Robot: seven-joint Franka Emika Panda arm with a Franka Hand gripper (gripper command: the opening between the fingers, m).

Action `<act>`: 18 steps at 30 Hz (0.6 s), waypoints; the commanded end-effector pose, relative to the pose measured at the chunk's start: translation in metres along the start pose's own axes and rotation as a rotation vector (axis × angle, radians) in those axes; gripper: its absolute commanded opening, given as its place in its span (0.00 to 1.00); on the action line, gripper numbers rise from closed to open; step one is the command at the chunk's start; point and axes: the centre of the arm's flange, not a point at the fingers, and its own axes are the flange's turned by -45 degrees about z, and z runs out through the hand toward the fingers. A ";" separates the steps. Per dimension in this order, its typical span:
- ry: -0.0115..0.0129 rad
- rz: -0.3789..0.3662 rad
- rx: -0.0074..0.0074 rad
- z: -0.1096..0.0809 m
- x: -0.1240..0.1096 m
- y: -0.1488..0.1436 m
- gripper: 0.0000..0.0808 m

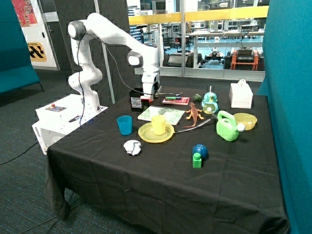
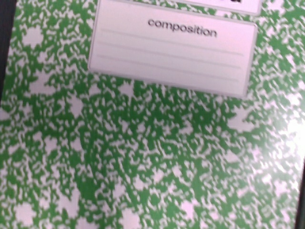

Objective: Put a highlighter on each book

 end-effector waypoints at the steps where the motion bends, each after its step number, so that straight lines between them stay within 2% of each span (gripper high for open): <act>1: 0.0054 0.017 -0.0044 0.025 0.022 -0.009 0.08; 12: 0.0055 0.037 -0.0044 0.062 0.026 -0.016 0.07; 18: 0.0055 0.057 -0.0043 0.076 0.026 -0.018 0.09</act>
